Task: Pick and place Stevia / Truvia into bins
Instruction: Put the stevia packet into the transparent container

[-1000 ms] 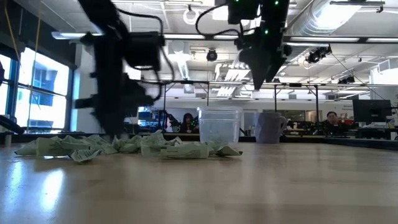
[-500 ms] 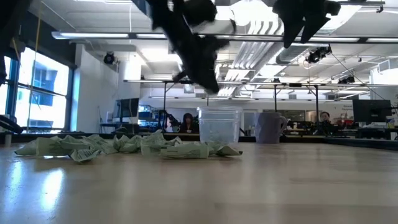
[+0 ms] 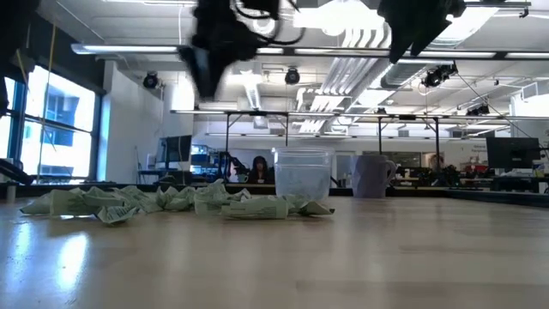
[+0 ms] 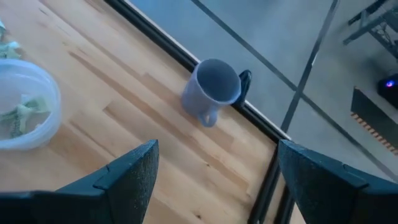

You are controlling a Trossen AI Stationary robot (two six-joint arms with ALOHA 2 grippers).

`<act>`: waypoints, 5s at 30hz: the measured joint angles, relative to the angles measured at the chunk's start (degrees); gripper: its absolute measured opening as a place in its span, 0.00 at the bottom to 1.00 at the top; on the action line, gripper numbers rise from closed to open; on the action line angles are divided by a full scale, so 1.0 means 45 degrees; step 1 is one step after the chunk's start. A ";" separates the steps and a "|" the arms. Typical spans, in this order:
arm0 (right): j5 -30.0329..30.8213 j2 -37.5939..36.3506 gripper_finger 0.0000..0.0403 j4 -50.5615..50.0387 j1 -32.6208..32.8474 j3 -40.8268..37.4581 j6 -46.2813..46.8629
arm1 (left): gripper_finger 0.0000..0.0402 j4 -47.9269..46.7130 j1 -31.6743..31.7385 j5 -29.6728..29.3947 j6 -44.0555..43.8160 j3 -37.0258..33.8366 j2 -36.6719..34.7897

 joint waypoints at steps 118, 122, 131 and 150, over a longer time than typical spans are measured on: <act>-0.7837 0.6610 0.79 1.6330 0.3023 -0.4683 0.1466 | 0.06 0.9788 0.0914 0.2982 0.5116 -0.6573 -0.5843; -0.7601 0.7489 0.77 1.6552 0.3230 -0.4521 0.2284 | 0.06 0.9763 0.1270 0.3155 0.5675 -0.5795 -0.5718; -0.6670 0.7784 0.14 1.5160 0.3100 -0.3942 0.3198 | 0.10 0.9292 0.1378 0.3175 0.6664 -0.4493 -0.5718; -0.7707 0.6115 0.00 1.3942 0.3194 -0.3995 0.4770 | 0.05 0.9728 0.1626 0.2475 0.6958 -0.4449 -0.5717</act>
